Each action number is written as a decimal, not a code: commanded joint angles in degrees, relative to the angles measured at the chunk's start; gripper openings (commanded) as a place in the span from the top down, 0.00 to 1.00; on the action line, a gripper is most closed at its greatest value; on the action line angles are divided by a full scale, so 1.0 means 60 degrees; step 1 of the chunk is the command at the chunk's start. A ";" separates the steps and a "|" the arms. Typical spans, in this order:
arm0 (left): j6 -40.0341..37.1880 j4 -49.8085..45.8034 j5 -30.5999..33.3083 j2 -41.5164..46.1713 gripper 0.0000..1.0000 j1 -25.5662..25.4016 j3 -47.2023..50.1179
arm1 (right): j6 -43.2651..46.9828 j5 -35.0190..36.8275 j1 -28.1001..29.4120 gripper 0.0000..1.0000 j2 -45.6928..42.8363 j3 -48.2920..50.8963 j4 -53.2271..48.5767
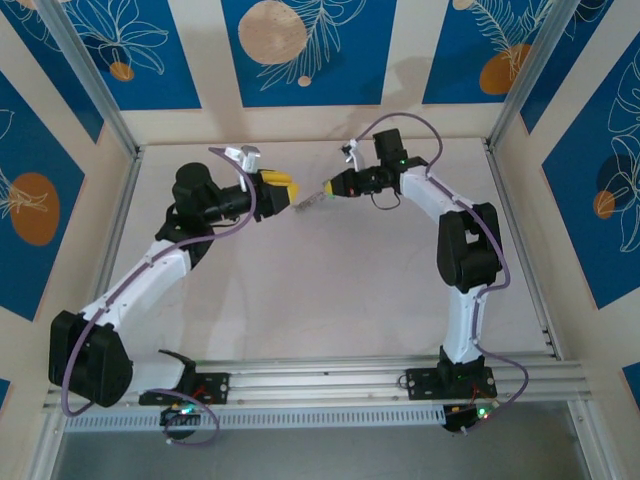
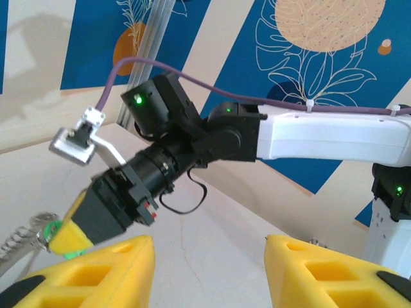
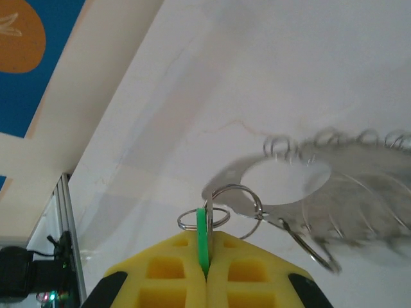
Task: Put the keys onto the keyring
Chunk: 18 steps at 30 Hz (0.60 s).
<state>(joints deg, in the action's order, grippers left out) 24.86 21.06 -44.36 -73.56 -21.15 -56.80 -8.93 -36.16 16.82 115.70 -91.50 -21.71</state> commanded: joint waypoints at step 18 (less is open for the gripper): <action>-0.0277 -0.0419 0.0170 0.0812 0.52 0.0089 0.0734 | -0.1447 0.0541 0.1176 1.00 -0.1157 0.4156 0.1641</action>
<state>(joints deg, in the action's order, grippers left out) 24.84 18.92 -44.18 -69.84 -21.12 -52.84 -15.79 -33.19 23.07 110.39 -67.64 -13.43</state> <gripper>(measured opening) 0.484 0.059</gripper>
